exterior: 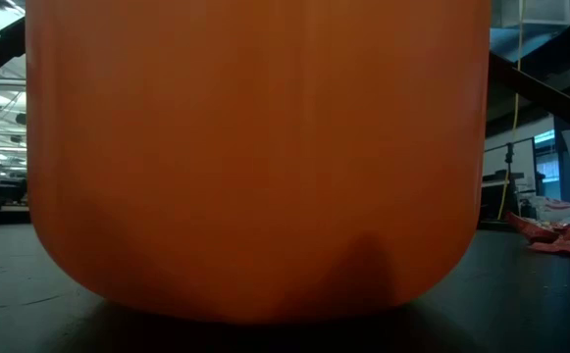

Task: Sort candy
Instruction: Put the white candy into the black bucket

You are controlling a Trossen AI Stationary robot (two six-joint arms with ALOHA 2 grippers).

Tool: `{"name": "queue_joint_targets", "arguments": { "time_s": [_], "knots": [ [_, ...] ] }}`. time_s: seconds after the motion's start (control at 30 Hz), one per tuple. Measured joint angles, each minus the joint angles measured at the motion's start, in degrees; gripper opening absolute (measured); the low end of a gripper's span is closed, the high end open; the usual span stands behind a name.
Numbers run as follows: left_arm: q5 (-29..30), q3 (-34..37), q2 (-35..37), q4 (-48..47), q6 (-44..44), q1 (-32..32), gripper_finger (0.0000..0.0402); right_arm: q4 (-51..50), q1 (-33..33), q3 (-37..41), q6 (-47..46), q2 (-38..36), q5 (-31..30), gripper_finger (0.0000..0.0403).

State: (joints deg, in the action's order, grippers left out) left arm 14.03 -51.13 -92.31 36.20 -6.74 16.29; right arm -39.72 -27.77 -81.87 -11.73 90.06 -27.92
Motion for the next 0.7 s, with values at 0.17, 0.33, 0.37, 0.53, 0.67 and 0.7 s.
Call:
{"name": "queue_joint_targets", "arguments": {
  "time_s": [0.17,0.33,0.37,0.53,0.67,0.7],
  "knots": [
    [1.6,0.0,1.5,-2.8,-0.8,0.0,0.0020,-1.0,0.0,0.0,-0.3,0.0,0.5,0.0199],
    [4.0,-0.6,8.5,-17.7,0.7,0.1,0.0018,-5.0,0.0,-0.8,-2.8,-0.6,0.9,0.0263],
    [4.6,-0.9,10.7,-22.1,2.0,0.4,0.0017,-6.2,0.0,-1.4,-3.6,-0.9,1.0,0.0271],
    [5.2,-5.0,21.9,-44.9,11.4,3.2,0.0017,-12.7,0.0,-4.4,-8.7,-1.7,2.0,0.0287],
    [-0.2,-8.5,28.3,-58.2,20.4,7.9,0.0020,-13.4,0.0,-4.5,-10.4,-2.0,3.1,0.0283],
    [-3.3,-8.9,29.4,-60.3,21.8,9.4,0.0021,-13.4,0.0,-4.5,-10.5,-2.0,3.1,0.0281]
  ]
}}
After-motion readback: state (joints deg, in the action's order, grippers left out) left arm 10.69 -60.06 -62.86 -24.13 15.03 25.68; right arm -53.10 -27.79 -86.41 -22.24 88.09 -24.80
